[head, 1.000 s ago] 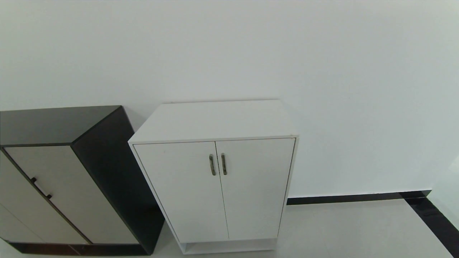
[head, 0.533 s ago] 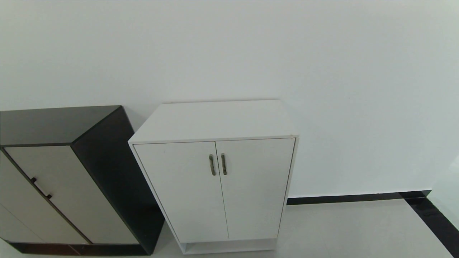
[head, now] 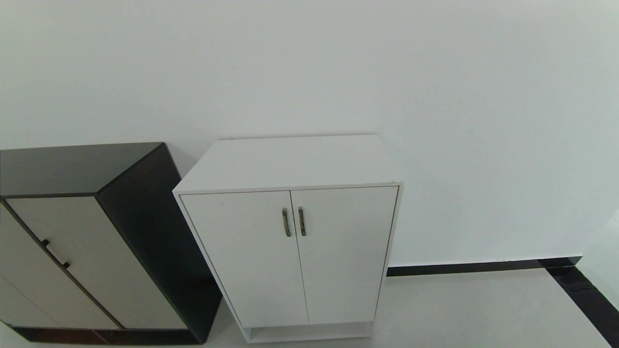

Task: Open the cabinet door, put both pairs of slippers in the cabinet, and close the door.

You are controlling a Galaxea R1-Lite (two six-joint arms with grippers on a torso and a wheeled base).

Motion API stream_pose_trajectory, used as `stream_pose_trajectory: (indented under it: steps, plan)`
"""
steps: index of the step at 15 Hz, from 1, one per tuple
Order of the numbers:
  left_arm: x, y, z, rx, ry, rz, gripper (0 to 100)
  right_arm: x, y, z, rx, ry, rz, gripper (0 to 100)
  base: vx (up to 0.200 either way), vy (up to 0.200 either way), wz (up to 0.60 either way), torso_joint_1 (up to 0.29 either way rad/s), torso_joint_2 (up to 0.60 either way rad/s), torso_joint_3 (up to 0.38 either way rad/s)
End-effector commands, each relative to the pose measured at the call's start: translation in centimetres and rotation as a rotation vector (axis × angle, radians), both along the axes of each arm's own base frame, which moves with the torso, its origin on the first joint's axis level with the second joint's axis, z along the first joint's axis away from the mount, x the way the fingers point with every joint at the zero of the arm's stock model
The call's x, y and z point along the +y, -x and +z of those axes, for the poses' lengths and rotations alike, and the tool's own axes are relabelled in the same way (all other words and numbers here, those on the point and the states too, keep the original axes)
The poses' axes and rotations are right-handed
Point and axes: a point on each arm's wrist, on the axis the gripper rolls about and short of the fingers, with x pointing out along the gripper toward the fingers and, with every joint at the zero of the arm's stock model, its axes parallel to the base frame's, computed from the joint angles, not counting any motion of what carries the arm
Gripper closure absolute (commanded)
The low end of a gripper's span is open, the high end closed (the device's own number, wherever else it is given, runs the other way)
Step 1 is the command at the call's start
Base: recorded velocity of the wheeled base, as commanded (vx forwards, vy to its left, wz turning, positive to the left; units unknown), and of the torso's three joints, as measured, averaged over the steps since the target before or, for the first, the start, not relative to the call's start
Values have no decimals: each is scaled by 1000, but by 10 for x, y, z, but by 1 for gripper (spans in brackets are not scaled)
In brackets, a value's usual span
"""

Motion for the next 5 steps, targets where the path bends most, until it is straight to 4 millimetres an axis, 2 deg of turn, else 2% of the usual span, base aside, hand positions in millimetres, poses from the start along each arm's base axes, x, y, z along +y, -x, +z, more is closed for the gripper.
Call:
stream_pose_trajectory:
  steps: [1,5]
  plan:
    - [0,0,0,0,0,0,100,0,0,0,3,1,0,100,0,0,0,0,0,0]
    - [0,0,0,0,0,0,100,0,0,0,3,1,0,100,0,0,0,0,0,0]
